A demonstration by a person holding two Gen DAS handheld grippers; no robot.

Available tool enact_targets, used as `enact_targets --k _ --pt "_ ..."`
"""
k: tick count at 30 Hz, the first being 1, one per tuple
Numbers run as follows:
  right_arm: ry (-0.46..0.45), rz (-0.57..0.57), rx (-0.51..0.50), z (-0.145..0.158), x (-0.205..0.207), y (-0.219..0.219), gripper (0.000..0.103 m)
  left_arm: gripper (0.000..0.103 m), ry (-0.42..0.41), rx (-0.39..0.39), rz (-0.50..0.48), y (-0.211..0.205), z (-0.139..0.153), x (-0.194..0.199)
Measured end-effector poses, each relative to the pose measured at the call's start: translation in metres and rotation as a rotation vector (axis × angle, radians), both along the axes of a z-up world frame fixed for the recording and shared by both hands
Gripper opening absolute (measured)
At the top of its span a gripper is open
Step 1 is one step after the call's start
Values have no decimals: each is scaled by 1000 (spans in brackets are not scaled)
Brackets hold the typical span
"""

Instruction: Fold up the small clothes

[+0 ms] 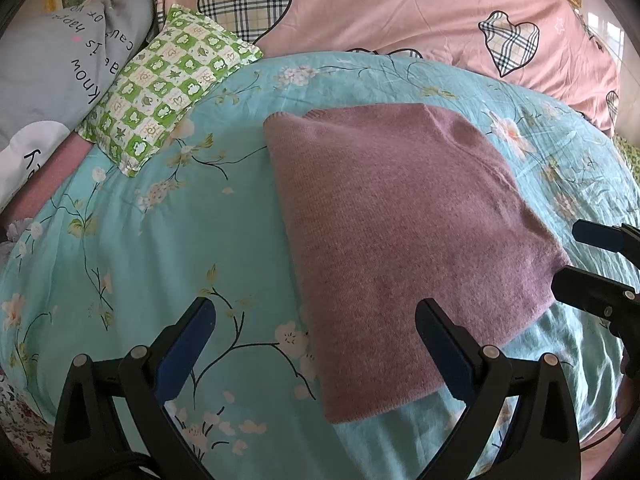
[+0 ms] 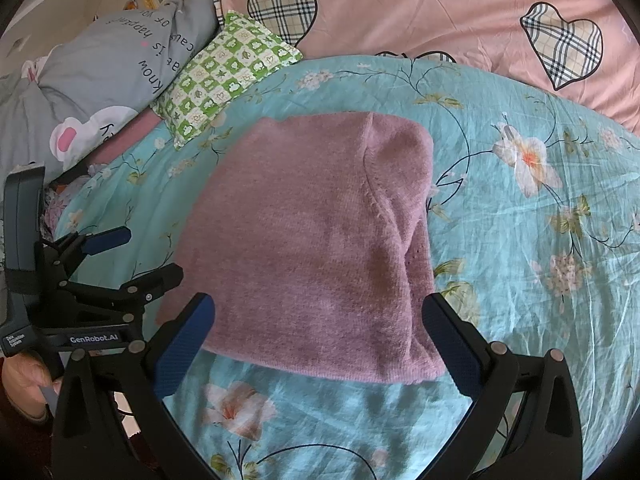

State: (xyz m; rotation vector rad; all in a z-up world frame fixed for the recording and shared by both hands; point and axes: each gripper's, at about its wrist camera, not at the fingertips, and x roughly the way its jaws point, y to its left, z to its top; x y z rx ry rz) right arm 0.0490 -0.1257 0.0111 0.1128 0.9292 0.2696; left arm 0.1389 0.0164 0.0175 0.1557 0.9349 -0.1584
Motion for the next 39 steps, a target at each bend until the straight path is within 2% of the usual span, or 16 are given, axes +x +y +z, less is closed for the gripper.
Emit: enact_targets --k 39 --pt "10 -1 6 -5 3 -3 103 100 6 -4 6 -3 -1 3"
